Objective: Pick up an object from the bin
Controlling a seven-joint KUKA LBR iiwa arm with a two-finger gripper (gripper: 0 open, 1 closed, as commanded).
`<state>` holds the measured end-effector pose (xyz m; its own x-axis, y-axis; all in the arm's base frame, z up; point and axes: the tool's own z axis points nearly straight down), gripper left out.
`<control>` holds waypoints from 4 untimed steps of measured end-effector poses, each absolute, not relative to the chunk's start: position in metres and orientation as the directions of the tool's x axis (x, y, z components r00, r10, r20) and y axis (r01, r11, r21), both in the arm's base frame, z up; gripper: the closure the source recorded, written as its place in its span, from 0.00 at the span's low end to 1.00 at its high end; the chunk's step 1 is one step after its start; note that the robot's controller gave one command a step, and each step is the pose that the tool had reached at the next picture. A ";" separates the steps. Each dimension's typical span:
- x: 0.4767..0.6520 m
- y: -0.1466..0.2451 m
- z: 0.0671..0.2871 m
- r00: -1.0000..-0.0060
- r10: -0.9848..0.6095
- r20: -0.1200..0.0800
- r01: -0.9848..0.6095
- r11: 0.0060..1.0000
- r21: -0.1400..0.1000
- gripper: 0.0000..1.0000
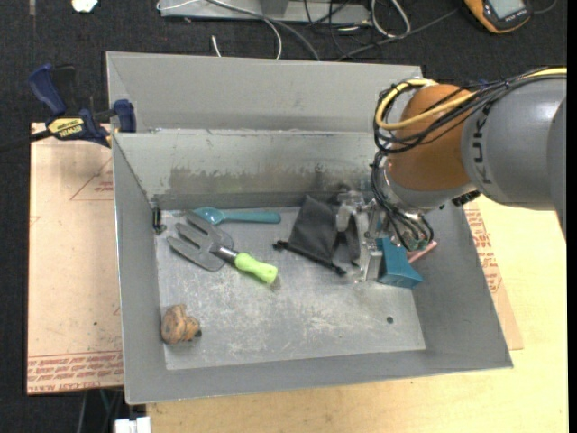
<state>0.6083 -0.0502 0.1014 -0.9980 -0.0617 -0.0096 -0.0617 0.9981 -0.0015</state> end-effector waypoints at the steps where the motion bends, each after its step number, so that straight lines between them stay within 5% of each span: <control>1: 0.614 -0.042 0.093 -0.976 -0.219 -0.008 -0.219 0.976 0.000 0.00; 2: 0.595 -0.042 0.077 -0.958 -0.288 -0.009 -0.288 0.958 -0.001 0.00; 3: 0.617 -0.027 0.084 -0.978 -0.209 -0.013 -0.209 0.978 0.001 0.00; 4: 0.608 -0.034 0.071 -0.962 -0.273 -0.004 -0.273 0.962 0.001 1.00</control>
Offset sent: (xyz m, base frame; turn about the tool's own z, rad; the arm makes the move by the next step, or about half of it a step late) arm -0.0234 0.0061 -0.0314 -0.2673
